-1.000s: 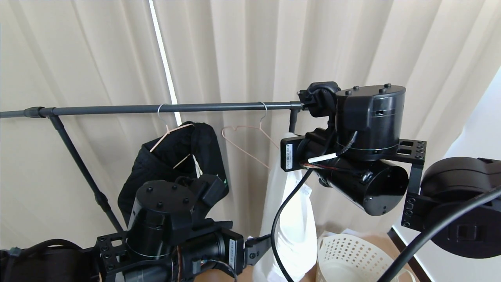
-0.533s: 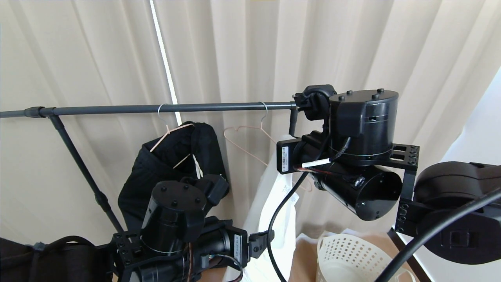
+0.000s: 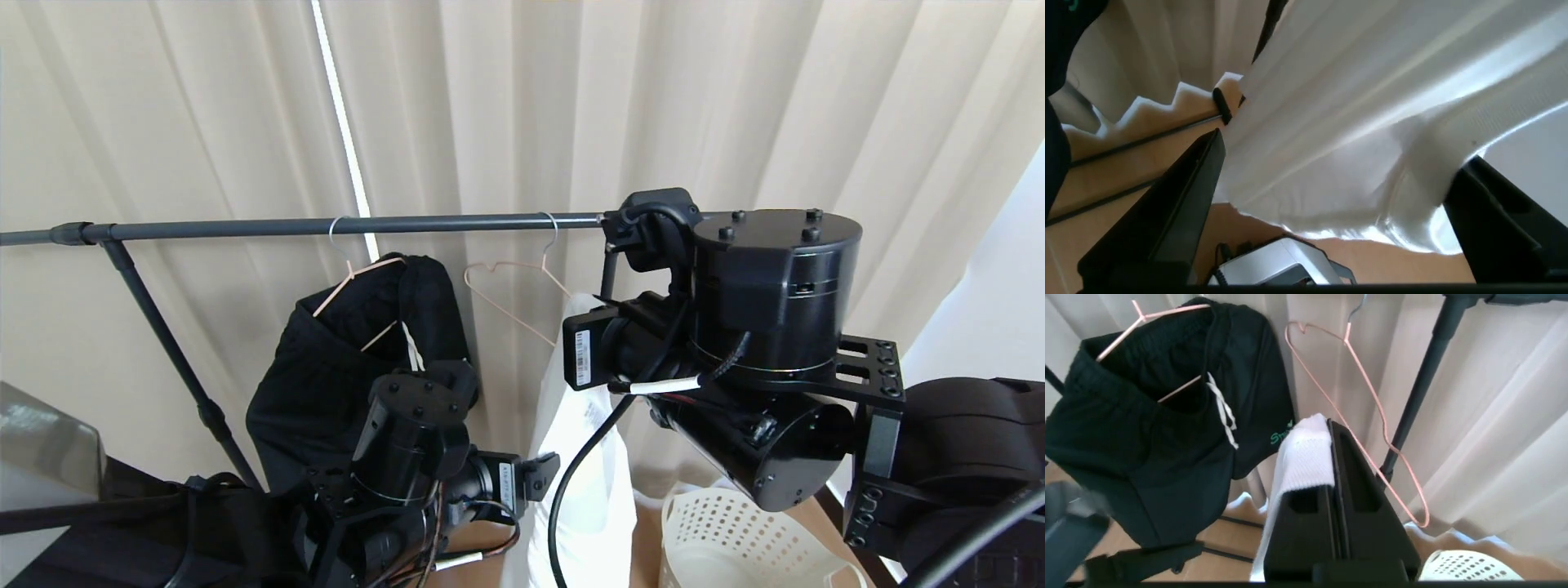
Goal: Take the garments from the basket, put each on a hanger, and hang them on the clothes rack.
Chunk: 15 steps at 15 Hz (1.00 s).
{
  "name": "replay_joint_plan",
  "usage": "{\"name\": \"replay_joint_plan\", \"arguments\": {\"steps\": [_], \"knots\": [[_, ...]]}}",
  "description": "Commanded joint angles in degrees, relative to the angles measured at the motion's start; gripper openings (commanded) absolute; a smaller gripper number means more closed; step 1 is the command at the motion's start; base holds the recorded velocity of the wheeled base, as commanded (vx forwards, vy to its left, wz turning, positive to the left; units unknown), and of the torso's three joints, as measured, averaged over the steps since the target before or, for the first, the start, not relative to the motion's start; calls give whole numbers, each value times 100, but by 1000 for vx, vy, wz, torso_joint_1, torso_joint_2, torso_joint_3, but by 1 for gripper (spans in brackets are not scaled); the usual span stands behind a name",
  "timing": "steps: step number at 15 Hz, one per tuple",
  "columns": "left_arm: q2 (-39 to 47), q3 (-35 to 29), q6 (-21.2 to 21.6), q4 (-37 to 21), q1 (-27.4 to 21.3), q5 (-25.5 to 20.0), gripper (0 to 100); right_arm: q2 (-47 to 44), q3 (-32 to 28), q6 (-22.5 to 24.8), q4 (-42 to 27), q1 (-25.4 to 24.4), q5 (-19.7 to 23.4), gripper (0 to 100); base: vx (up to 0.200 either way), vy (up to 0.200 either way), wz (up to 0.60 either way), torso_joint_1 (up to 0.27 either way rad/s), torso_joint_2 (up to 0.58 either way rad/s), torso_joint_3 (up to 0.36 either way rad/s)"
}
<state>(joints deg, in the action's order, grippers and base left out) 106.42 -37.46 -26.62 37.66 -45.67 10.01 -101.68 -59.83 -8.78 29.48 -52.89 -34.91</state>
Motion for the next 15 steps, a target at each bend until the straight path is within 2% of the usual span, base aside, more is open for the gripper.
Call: {"name": "replay_joint_plan", "arguments": {"steps": [1,8,9,14,15], "knots": [[71,-7,8,5,40,71,100,166,77,52,5,-28,-77,0,0,0,0,0,0,0],[63,-16,17,5,137,89,100,307,86,69,5,34,-121,0,0,0,0,0,0,0],[54,-16,17,5,137,89,0,307,103,78,5,78,-121,0,0,0,0,0,0,0],[-333,-7,87,-4,251,115,0,316,130,280,5,359,-147,0,0,0,0,0,0,0],[-711,28,307,-39,365,177,0,404,165,412,5,508,-174,0,0,0,0,0,0,0]]}}
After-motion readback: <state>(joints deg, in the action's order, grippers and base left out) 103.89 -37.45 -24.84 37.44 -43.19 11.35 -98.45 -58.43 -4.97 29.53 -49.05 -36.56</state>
